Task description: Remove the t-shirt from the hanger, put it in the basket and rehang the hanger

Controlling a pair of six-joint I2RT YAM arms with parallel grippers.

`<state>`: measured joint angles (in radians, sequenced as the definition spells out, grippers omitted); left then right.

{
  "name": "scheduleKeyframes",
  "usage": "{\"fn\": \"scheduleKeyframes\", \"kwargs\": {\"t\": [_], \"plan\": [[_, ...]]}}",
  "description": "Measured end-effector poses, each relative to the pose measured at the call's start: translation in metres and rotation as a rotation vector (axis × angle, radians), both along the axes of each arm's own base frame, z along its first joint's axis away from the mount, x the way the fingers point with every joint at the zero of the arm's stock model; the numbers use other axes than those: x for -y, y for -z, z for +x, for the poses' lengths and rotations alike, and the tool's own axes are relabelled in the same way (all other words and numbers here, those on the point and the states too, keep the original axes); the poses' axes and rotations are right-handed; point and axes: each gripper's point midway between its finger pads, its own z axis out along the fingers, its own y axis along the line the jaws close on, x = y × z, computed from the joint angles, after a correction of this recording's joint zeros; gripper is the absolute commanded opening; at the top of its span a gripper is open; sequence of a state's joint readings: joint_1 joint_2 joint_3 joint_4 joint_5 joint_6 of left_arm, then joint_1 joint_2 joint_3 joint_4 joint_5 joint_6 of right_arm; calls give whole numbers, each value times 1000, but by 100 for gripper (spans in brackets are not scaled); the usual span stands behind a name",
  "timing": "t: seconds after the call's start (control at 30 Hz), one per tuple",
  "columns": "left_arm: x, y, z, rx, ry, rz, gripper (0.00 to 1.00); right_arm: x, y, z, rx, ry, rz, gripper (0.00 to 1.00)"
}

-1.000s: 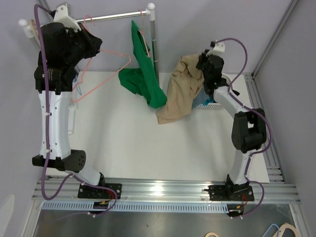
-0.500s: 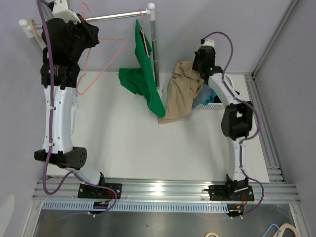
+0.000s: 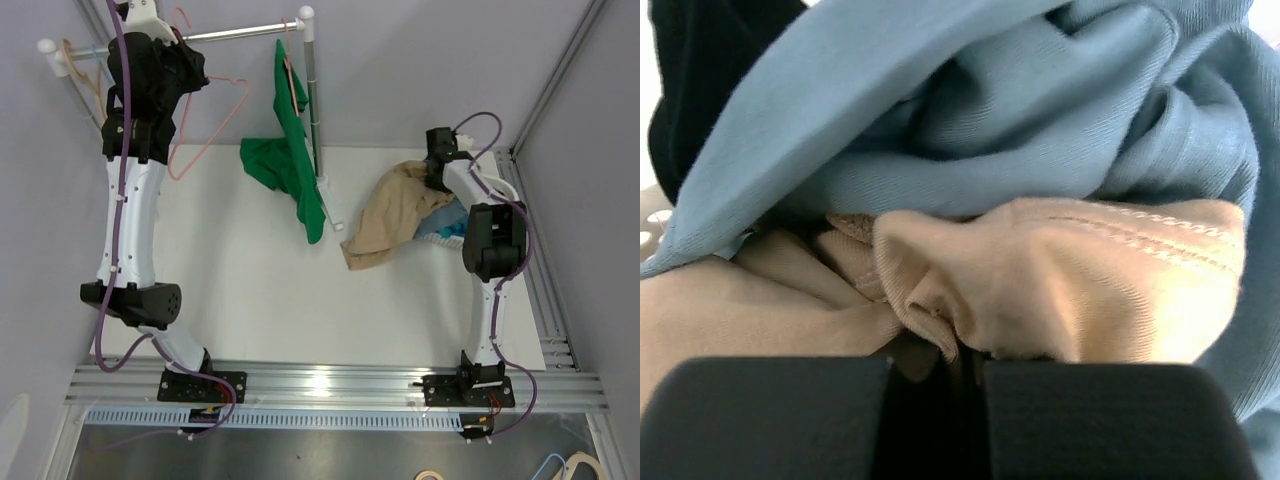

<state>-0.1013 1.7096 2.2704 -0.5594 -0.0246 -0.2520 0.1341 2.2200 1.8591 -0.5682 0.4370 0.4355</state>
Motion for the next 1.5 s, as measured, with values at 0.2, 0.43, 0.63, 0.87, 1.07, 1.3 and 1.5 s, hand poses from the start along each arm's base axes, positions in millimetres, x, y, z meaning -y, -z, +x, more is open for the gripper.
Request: {"fn": "scheduleKeyframes", "kwargs": {"t": [0.2, 0.43, 0.63, 0.87, 1.07, 1.3, 1.5], "plan": [[-3, -6, 3, 27, -13, 8, 1, 84, -1, -28, -65, 252, -109, 11], [-16, -6, 15, 45, -57, 23, 1, 79, -7, -32, -32, 238, -95, 56], [-35, -3, 20, 44, -132, 66, 1, 62, -16, -29, -2, 166, -75, 64], [-75, -5, 21, 50, -223, 82, 1, 42, -33, -29, 31, 98, -23, 97], [-117, -5, 18, 49, -289, 72, 1, 25, -58, -31, 70, 34, 22, 99], [-121, -1, 31, 46, -285, 49, 12, 14, -105, -38, 157, -16, 57, 99], [-123, 22, 49, -2, -286, 42, 10, 7, -142, -44, 229, -55, 79, 99]]}}
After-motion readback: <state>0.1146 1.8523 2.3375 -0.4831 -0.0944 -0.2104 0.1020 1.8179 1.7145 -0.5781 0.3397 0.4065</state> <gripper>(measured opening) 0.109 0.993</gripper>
